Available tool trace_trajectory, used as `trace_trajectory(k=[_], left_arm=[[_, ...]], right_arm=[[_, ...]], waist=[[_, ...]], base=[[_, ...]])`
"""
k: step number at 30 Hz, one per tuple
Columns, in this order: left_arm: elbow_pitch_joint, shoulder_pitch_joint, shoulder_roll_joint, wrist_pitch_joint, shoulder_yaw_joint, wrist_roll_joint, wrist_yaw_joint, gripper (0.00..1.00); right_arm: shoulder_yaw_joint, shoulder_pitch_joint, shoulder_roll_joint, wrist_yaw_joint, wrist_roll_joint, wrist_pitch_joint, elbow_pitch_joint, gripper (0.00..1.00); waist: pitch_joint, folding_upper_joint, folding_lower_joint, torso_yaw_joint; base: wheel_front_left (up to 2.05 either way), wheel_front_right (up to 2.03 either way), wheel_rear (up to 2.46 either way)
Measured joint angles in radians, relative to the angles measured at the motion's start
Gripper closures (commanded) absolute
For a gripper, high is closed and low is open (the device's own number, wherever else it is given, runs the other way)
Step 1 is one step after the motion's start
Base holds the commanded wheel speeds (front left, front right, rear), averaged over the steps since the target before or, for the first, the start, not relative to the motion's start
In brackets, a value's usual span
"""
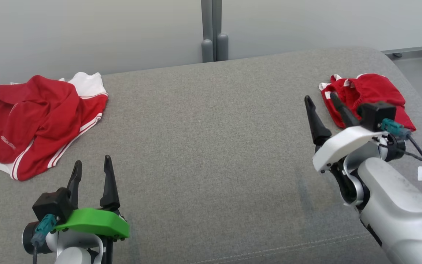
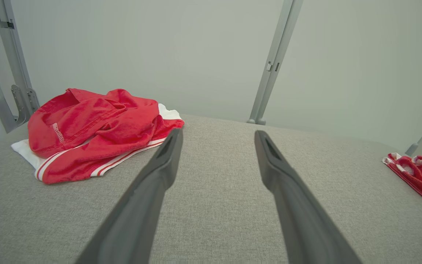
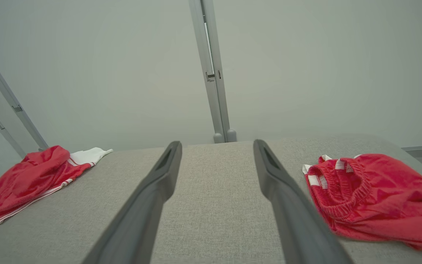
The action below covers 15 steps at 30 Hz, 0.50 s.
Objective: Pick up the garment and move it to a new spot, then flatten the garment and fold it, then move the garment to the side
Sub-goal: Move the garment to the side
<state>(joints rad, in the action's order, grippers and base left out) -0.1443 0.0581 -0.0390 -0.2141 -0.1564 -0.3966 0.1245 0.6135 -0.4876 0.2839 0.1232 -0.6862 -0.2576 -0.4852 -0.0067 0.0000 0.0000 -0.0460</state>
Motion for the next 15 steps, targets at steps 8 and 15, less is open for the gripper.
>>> trace_trajectory(k=[8,15], left_arm=[[-0.005,-0.038,0.000,-0.012,0.017,0.033,0.000,0.00],[-0.010,-0.080,0.000,-0.017,0.038,0.051,0.000,0.00]], right_arm=[[-0.035,0.145,-0.008,0.002,0.065,0.000,0.080,0.00],[-0.100,0.235,-0.018,0.002,0.109,0.000,0.127,0.00]], waist=[[-0.025,0.0000,0.0000,0.000],[-0.045,0.0000,0.0000,-0.011]], base=[[0.00,0.00,0.00],[0.00,0.00,0.00]])
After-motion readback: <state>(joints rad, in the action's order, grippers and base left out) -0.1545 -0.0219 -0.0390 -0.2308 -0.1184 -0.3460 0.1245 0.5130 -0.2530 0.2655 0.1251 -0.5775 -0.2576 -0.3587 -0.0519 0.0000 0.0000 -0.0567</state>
